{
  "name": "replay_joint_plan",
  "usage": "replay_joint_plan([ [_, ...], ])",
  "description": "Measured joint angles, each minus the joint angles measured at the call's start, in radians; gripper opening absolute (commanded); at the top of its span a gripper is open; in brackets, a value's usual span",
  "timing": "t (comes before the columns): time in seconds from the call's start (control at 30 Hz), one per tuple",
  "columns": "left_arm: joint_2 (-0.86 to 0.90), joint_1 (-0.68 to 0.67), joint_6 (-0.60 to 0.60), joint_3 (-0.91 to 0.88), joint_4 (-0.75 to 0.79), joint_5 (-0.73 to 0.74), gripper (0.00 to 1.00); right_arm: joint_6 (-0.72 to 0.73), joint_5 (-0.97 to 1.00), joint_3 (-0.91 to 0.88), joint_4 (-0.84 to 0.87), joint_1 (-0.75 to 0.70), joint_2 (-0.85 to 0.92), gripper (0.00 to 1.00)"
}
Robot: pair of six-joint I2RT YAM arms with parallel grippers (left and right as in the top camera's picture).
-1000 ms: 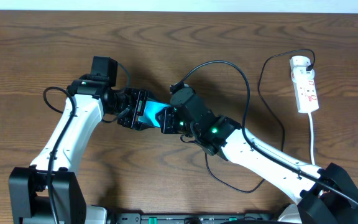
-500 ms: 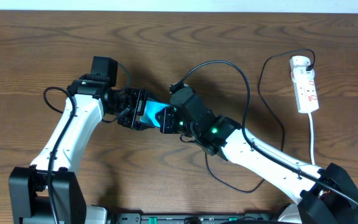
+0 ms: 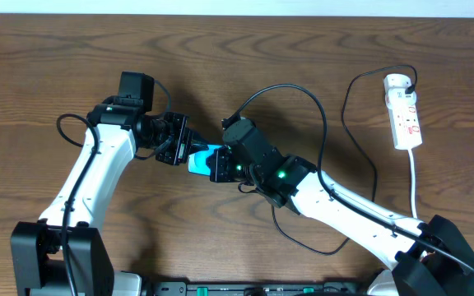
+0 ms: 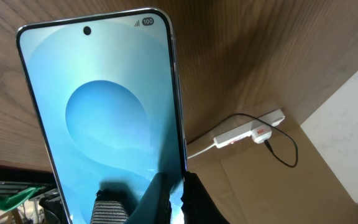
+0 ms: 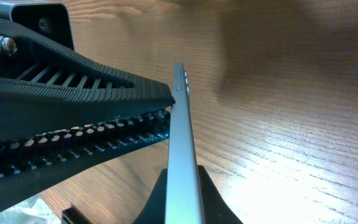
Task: Plug charger to phone and switch on socket
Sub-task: 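Open the left gripper and release the phone to the right gripper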
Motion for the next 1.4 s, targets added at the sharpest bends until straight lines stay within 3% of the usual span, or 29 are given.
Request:
replay_joint_plan([
  [0.5,0.0,-0.001,0.001,0.0,0.02,-0.003,0.08,0.0,0.006,0.0,0.003,0.0,0.0,0.01],
  [0.87,0.0,-0.004,0.01,0.0,0.082,-0.005,0.4,0.0,0.034,0.0,0.016,-0.003,0.0,0.01],
  [0.9,0.0,-0.004,0.007,0.0,0.085,-0.005,0.45,0.0,0.035,0.0,0.016,-0.003,0.0,0.01],
  [0.97,0.0,-0.004,0.01,0.0,0.088,-0.005,0.63,0.0,0.037,0.0,0.016,-0.003,0.0,0.01],
  [1.1,0.0,-0.004,0.013,0.0,0.092,-0.006,0.87,0.0,0.043,0.0,0.011,-0.003,0.0,0.01],
  [1.4,0.0,0.038,0.008,0.0,0.094,-0.012,0.91,0.0,0.05,0.0,0.008,-0.003,0.0,0.01],
])
